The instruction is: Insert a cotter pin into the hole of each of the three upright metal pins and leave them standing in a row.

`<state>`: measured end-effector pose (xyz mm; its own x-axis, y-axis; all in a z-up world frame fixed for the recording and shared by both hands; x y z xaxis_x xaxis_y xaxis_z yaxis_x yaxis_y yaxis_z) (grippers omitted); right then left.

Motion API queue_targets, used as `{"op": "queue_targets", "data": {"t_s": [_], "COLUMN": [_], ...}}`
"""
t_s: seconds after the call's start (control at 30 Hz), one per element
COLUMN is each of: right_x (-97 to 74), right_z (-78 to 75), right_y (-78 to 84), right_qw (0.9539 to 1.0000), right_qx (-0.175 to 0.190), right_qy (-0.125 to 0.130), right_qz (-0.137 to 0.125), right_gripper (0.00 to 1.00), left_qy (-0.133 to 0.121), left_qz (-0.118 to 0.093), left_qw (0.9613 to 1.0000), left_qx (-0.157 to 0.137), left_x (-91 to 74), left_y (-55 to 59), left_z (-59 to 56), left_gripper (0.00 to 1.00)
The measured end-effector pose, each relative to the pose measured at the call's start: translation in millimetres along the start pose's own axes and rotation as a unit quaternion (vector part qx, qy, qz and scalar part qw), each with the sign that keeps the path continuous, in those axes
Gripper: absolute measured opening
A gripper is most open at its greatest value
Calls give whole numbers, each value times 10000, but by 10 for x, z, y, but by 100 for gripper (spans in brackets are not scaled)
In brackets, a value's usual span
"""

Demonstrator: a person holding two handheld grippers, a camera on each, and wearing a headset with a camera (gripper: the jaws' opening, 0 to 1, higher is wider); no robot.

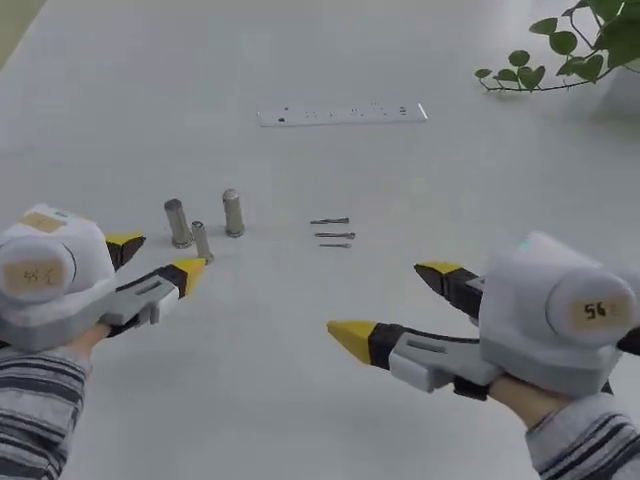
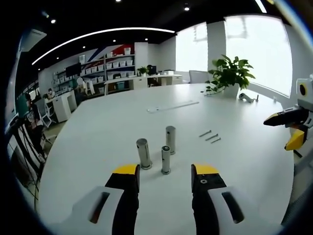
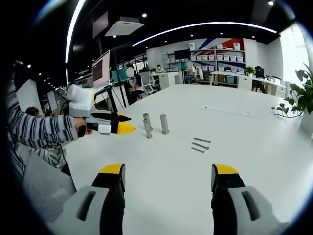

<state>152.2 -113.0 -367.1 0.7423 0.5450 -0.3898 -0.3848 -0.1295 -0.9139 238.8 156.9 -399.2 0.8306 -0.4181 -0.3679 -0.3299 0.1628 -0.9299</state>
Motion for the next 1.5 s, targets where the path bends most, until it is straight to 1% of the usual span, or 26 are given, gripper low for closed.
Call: {"op": "queue_targets", "data": {"t_s": [0.17, 0.27, 0.37, 0.47, 0.57, 0.6, 0.73, 0.77, 0.8, 0.9, 0.97, 1.03, 1.23, 1.33, 1.4, 1.5], "right_x": [63, 89, 114, 126, 130, 131, 131, 133, 133, 136, 136, 134, 123, 113, 108, 99], "right_z": [-24, -35, -41, -39, -34, -31, -21, -19, -15, -11, -8, -9, -7, -2, 4, 20], "right_y": [10, 13, 24, 40, 60, 66, 89, 92, 97, 105, 109, 114, 119, 108, 103, 99], "right_qw": [10000, 10000, 9999, 9998, 9998, 9997, 9996, 9996, 9995, 9994, 9994, 9993, 9990, 9988, 9988, 9988], "right_qx": [29, 54, 83, 124, 133, 153, 191, 209, 228, 243, 255, 261, 340, 389, 404, 390], "right_qy": [-6, -5, -5, -6, 12, 15, 37, 41, 45, 55, 64, 92, 170, 218, 231, 227], "right_qz": [48, 66, 94, 129, 162, 176, 204, 209, 217, 223, 231, 248, 224, 182, 170, 165], "right_gripper": [69, 68, 68, 68, 67, 67, 67, 67, 66, 66, 66, 66, 66, 66, 66, 66], "left_qy": [157, 230, 299, 299, 297, 299, 271, 261, 257, 217, 243, 229, 170, 104, 86, 57], "left_qz": [21, -21, -28, 3, 14, 19, -3, 16, 12, 19, 24, 11, -7, 6, 5, 11], "left_qw": [9998, 9997, 9995, 9994, 9994, 9994, 9996, 9994, 9994, 9996, 9995, 9997, 9999, 9999, 9999, 9999], "left_qx": [88, 121, 137, 166, 196, 178, -93, -230, -238, -188, -178, -104, -7, -32, -99, -117], "left_x": [198, 299, 367, 427, 488, 501, 550, 560, 566, 568, 573, 575, 566, 553, 538, 502], "left_y": [18, 26, 42, 70, 90, 99, 119, 127, 129, 135, 142, 143, 145, 146, 149, 151], "left_z": [-4, -6, -19, -31, -23, -15, 4, 8, 17, 22, 14, 19, -5, -31, -64, -146], "left_gripper": [34, 30, 27, 22, 18, 17, 12, 11, 10, 8, 6, 6, 5, 5, 5, 5]}}
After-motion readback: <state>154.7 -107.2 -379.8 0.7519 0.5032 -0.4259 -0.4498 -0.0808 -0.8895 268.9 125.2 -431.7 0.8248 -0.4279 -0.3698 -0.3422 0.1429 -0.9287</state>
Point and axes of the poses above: the centre of the closed fingertips' face, and the gripper's own axes: x roughly forward along the fingers, z roughly to its left, y roughly out of its underside, the point moved 9 cm from there along -x, roughly backward along the fingers, and after that the axes turned 5 degrees about -z, right-handed, at the moved point
